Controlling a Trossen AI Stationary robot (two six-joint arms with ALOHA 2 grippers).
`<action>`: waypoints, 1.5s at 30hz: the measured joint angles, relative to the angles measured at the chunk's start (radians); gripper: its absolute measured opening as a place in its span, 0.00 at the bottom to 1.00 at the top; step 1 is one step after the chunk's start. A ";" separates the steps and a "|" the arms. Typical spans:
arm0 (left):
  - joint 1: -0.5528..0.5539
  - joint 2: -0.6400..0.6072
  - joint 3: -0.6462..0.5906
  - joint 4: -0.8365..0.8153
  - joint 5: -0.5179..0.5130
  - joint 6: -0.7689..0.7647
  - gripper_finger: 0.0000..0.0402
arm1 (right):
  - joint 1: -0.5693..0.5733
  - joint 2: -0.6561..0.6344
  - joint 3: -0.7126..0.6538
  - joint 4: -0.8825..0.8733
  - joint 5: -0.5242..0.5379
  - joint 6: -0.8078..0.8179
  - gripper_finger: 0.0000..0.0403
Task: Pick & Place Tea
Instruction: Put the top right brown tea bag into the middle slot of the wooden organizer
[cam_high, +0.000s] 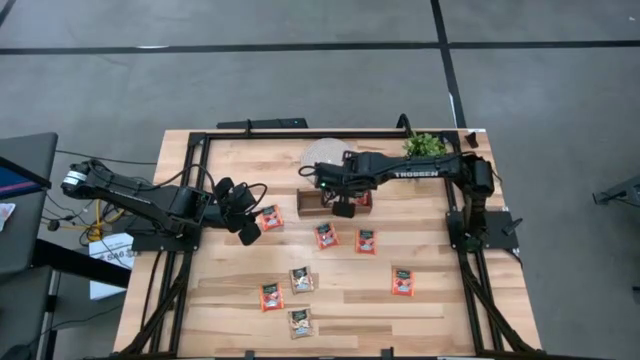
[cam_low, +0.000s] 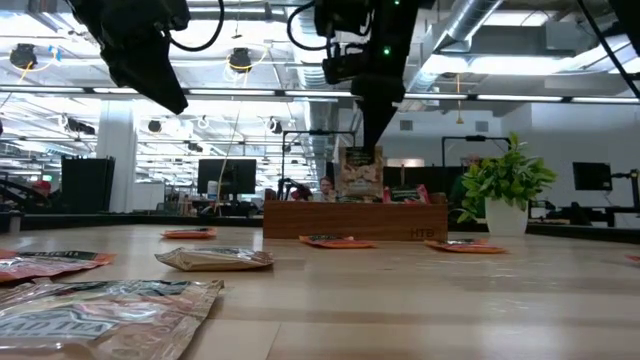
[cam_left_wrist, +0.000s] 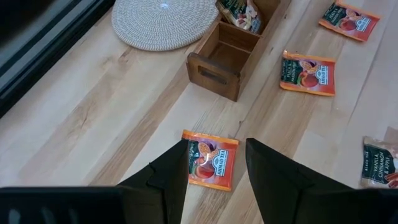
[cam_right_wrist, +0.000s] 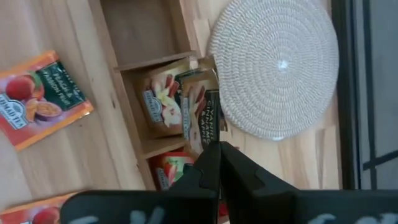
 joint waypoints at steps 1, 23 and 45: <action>0.000 0.000 0.000 0.000 0.000 0.000 0.38 | 0.000 0.000 0.000 0.003 -0.003 -0.005 0.00; 0.000 0.000 0.000 0.034 -0.001 0.006 0.38 | 0.027 0.123 0.003 0.005 -0.017 -0.104 0.00; 0.000 0.000 0.000 0.052 -0.004 0.007 0.38 | 0.029 0.096 0.156 -0.173 -0.018 -0.114 0.00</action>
